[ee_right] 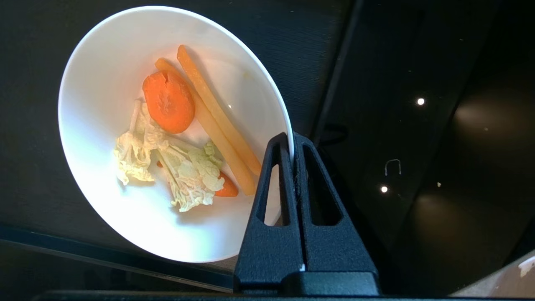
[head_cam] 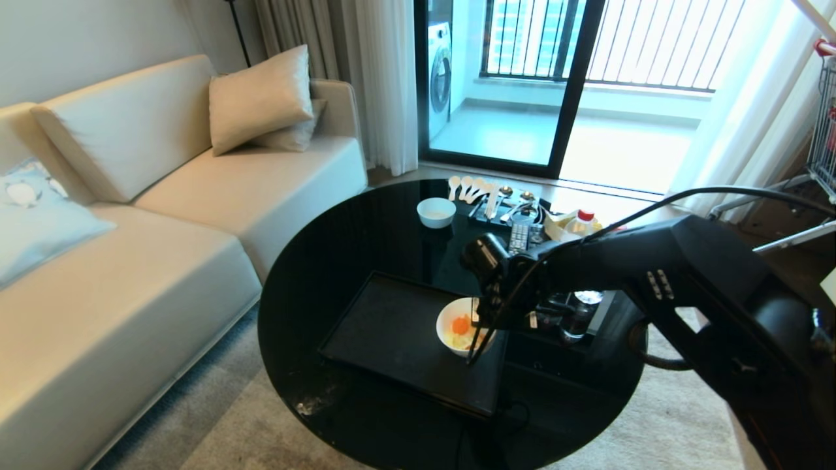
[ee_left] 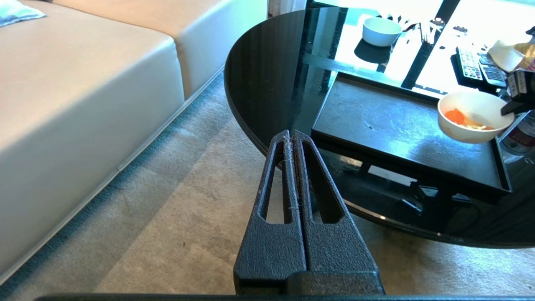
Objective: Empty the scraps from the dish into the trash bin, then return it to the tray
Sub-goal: Pick up the bowl with leftover food
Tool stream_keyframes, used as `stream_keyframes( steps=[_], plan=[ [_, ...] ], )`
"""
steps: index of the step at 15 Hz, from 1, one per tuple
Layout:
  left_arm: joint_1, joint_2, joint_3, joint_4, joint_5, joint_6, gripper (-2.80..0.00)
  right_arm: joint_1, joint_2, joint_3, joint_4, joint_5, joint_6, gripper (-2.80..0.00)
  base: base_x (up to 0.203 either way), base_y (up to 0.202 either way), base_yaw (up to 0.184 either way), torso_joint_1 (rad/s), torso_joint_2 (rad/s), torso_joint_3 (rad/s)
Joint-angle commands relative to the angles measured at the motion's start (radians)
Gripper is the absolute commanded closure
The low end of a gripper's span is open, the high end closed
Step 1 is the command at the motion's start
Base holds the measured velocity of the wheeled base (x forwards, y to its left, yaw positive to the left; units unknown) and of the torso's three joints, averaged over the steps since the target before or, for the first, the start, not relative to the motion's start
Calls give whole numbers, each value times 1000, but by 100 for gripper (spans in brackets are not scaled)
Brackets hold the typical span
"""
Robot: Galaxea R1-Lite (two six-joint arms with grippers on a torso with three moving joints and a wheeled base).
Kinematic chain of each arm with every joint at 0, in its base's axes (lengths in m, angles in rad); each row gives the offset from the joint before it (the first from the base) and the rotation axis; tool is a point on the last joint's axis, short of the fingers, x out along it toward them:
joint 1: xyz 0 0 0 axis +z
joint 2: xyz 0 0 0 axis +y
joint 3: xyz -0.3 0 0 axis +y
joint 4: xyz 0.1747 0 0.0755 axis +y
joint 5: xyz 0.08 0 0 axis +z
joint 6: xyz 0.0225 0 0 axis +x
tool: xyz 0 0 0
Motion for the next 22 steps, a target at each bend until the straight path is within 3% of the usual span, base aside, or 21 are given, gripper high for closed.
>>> stream_keyframes(
  steps=[1, 11, 22],
  plan=[
    [0, 0, 0, 0, 1, -1, 0, -17, -36, 0, 20, -1, 36, 0, 0, 0, 0, 0, 0, 0],
    [0, 0, 0, 0, 1, -1, 0, -71, -187, 32, 158, 0, 228, 0, 0, 0, 0, 0, 0, 0],
    [0, 0, 0, 0, 1, -1, 0, -128, -691, 526, 162, -2, 301, 0, 0, 0, 0, 0, 0, 0]
  ],
)
